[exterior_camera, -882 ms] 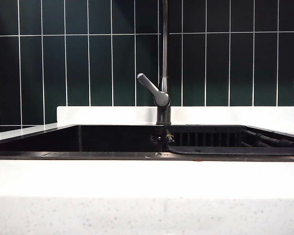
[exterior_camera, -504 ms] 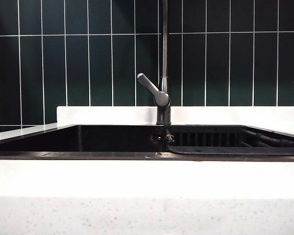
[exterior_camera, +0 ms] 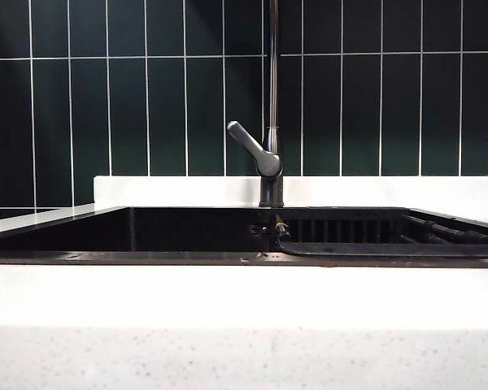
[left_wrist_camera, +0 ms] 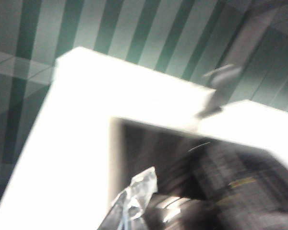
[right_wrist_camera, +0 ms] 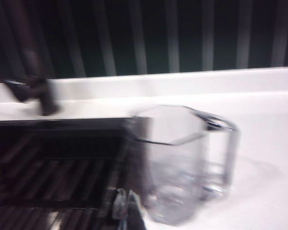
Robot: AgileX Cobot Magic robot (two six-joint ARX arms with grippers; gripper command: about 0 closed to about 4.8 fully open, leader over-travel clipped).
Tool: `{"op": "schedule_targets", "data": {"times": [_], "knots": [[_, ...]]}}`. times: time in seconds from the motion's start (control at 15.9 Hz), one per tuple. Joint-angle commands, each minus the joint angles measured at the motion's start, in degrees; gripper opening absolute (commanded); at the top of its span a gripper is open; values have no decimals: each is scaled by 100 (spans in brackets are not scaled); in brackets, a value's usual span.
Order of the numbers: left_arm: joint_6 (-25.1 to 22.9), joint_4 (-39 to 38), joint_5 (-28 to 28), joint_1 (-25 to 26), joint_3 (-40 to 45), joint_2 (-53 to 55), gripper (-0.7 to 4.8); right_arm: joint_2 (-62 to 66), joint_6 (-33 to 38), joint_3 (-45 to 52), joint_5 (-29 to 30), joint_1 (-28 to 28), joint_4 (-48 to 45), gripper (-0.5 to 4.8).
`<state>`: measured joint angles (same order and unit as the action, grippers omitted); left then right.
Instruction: Pick up the mug next to the sink, go to the faucet to get some water, pour the water into the sink, and finally put the mug back to its place.
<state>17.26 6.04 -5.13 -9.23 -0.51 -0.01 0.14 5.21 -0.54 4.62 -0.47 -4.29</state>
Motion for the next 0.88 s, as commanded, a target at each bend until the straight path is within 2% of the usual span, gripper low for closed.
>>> {"op": "schedule_targets", "data": {"times": [0.06, 0.13, 0.32, 0.38, 0.5, 0.63, 0.76, 0.88], "knots": [[-280, 431, -428, -2, -647, 9, 91, 2, 31, -271, -35, 4, -164, 147], [-372, 428, -616, -2, -831, 42, 91, 2, 9, -343, -203, 4, -177, 148], [-199, 435, -1860, -2, -1392, 748, 89, 2, -101, -413, -769, 0, -282, 147], [-162, 442, -2680, -4, -1670, 1423, 89, 4, -210, -411, -772, -2, -273, 147], [-153, 964, -3685, -7, -1978, 2557, 90, 50, -352, -411, -931, -7, -192, 147], [-20, 1703, -4181, -20, -2175, 3624, 90, 260, -358, -409, -1226, -79, -157, 148], [39, 2435, -4406, -55, -2306, 4341, 90, 612, -354, -411, -1211, -350, -267, 148], [-22, 2804, -4470, -304, -2494, 4966, 90, 1226, -323, -527, -667, -905, -575, 147]]}}
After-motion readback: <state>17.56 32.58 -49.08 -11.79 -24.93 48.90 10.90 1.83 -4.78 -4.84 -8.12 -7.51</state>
